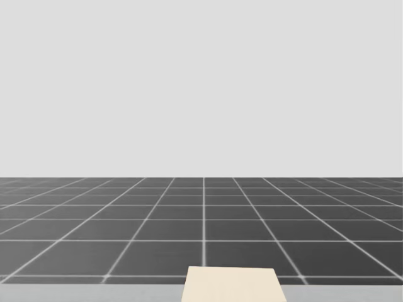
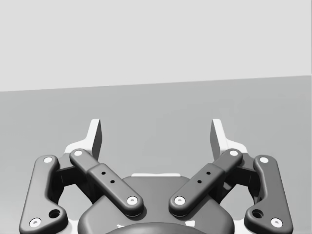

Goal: Retrieve the object from inside the box.

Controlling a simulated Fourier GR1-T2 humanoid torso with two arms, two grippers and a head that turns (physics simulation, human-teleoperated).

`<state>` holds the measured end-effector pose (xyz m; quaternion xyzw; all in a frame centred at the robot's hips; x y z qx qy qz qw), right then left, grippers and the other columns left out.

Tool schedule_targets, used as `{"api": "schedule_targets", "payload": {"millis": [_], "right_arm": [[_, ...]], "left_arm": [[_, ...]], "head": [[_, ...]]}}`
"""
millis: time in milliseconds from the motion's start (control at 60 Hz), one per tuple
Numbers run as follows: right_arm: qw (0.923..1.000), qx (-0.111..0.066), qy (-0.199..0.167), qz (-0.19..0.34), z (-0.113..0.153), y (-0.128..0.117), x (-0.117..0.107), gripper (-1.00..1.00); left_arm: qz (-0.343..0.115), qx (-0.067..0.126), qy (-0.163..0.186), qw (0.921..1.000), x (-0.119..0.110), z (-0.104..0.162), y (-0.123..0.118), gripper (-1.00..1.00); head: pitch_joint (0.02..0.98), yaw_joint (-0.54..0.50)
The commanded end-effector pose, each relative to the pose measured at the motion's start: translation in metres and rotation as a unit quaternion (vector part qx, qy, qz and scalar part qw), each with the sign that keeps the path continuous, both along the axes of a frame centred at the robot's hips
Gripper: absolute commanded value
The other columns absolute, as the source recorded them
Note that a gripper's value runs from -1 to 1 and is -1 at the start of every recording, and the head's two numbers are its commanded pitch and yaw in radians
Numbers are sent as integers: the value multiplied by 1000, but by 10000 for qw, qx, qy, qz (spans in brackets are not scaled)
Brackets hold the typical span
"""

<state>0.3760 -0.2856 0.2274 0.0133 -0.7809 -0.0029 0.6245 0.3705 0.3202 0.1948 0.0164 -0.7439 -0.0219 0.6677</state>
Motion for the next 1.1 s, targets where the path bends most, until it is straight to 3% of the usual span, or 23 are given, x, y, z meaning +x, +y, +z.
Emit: {"api": "schedule_targets", "payload": {"millis": [17, 133, 217, 283, 317, 367, 417, 450, 500, 633, 650, 700, 800, 917, 967, 1100], "right_arm": [[10000, 39, 40, -58, 0, 1, -1, -1000], [9997, -66, 111, 201, -4, 3, 2, -1000], [9979, -232, 330, 510, -8, 4, 3, -1000], [9939, -269, 487, 956, -13, 8, 1, -1000], [9907, -316, 544, 1204, -14, 12, 0, -1000], [9870, -404, 568, 1452, -15, 16, -3, -1000], [9790, -555, 568, 1877, -17, 20, -8, -1000], [9761, -619, 575, 2001, -18, 21, -9, -1000], [9711, -569, 521, 2258, -20, 24, -13, -1000], [9647, -470, 336, 2568, -23, 31, -22, -1000], [9640, -456, 287, 2603, -24, 32, -24, -1000], [9600, -615, 209, 2722, -25, 33, -27, -1000], [9577, -719, 74, 2784, -26, 34, -34, -1000], [9608, -682, -23, 2688, -29, 32, -41, -1000], [9614, -665, 1, 2670, -30, 31, -44, -1000], [9635, -709, 52, 2583, -32, 28, -50, -1000]], "left_arm": [[-16, 13, 16, 10000, 1, -1, 0, -1000], [-124, -20, 122, 9998, 2, -3, 1, -1000], [-454, -35, 545, 9975, 3, -8, 1, -1000], [-1049, 154, 1000, 9893, 0, -15, -4, -1000], [-1545, 365, 1169, 9804, -4, -18, -9, -1000], [-1867, 575, 1199, 9734, -9, -21, -14, -1000], [-2450, 888, 1269, 9571, -17, -25, -25, -1000], [-2565, 962, 1278, 9532, -19, -27, -27, -1000], [-2880, 1194, 1298, 9412, -25, -30, -33, -1000], [-3573, 1437, 1149, 9157, -38, -31, -43, -1000], [-3741, 1491, 1130, 9083, -42, -32, -45, -1000], [-3962, 1596, 1081, 8977, -47, -33, -50, -1000], [-4332, 1741, 1043, 8782, -57, -33, -61, -1000], [-4465, 1883, 1003, 8690, -63, -33, -73, -1000], [-4445, 1955, 951, 8690, -64, -32, -77, -1000], [-4460, 1842, 783, 8724, -67, -24, -91, -1000]], "head": [[52, 9], [51, 7], [52, 8], [53, 6], [54, 6], [53, 4], [54, 2], [54, 2], [54, 3], [51, 1], [51, 1], [50, 0], [47, -2], [47, -6], [46, -8], [43, -12]]}}
